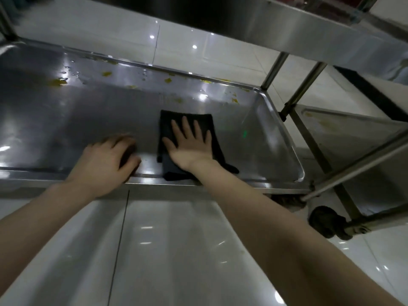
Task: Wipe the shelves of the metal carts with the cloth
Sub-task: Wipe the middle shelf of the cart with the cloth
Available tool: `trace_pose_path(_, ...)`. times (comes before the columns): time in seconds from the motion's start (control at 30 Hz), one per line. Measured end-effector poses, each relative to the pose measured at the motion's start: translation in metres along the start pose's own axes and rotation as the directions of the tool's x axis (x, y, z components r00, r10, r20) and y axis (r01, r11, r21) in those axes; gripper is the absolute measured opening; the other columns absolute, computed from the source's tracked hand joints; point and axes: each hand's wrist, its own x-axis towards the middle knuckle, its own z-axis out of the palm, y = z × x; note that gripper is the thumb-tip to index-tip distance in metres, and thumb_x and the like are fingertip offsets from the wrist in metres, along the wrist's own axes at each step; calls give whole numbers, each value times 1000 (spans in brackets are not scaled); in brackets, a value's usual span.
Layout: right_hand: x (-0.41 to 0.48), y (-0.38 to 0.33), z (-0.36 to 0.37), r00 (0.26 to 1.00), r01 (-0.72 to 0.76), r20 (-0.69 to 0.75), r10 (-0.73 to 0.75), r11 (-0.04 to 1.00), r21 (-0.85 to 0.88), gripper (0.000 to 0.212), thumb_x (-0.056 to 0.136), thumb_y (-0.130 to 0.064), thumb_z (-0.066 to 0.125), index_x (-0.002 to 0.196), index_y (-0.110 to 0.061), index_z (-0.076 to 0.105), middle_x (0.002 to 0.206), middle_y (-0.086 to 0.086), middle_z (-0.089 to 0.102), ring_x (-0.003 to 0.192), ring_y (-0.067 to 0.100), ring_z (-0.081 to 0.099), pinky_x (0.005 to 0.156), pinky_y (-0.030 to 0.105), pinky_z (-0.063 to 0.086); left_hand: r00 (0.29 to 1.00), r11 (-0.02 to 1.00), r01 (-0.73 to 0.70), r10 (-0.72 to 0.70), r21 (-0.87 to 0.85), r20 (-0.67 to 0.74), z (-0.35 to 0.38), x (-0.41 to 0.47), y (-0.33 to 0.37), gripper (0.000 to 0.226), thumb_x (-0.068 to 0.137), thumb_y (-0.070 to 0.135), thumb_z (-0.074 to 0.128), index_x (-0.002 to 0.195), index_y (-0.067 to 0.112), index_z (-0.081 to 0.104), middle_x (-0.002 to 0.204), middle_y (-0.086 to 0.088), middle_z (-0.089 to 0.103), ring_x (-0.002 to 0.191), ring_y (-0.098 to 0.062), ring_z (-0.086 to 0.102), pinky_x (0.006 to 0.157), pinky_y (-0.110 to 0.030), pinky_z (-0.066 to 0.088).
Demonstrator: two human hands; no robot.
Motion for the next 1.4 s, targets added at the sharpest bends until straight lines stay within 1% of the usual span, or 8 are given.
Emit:
trace_pose_path(0.13,-2,3,-1,993,118,15,-119,993,4,66,94,-70,19,153,-45,3,163,-13,-9,150,13,-9,119,46,-7,996,995,-77,74,68,44,-1,4,-3,72,80,58,29,124,11,61,137,-11,56,121,-35,54,103,-45,39)
trace_pose_path(0.3,-39,145,-30,932,-358,-39,359,933,36,66,97,-65,20,155,-39,3,164,-7,-6,151,17,-5,120,51,-1,997,992,-57,51,113,49,-15,-5,-47,74,81,62,28,130,14,57,141,-10,52,127,-34,48,104,-46,39)
trace_pose_path(0.4,-34,139,-27,894,-444,-36,446,894,60,67,96,-65,19,155,-37,2,164,-6,-8,150,22,-9,118,58,-3,999,993,30,-31,114,14,-28,-16,-84,77,81,62,29,129,9,58,141,-14,51,128,-39,47,106,-50,38)
trace_pose_path(0.7,43,-132,9,980,198,21,-198,980,17,66,96,-66,17,154,-39,1,164,-9,-10,150,22,-13,117,53,-10,991,996,92,-93,-17,-93,-32,-23,-101,75,82,61,33,130,8,58,141,-15,51,135,-35,40,109,-47,37)
trace_pose_path(0.8,36,-95,3,982,191,-11,-191,982,7,64,97,-67,19,154,-42,4,163,-13,-6,150,14,-7,120,46,-5,997,997,72,-71,15,-41,-46,-31,-121,78,81,64,28,133,11,55,143,-13,49,135,-35,40,110,-47,35)
trace_pose_path(0.93,16,-22,-6,994,-103,-45,104,995,13,66,96,-67,18,155,-40,4,164,-13,-5,150,13,-5,121,47,-1,986,983,161,-155,90,-69,-69,-59,-174,78,82,64,28,132,11,54,142,-14,49,136,-35,38,111,-50,32)
trace_pose_path(1.07,22,-60,5,972,-230,-52,230,973,6,67,95,-67,16,155,-39,1,164,-10,-8,150,19,-9,118,56,-3,960,948,273,-257,163,-112,-79,-86,-210,77,84,63,28,132,9,55,139,-17,51,135,-37,39,112,-54,27)
trace_pose_path(1.4,68,-318,38,930,368,2,-368,929,-36,65,96,-66,14,155,-39,4,164,-10,-4,150,20,-7,118,51,-6,941,961,278,-271,8,-201,-80,-94,-227,67,90,56,34,142,15,44,146,-11,43,141,-29,31,115,-48,27)
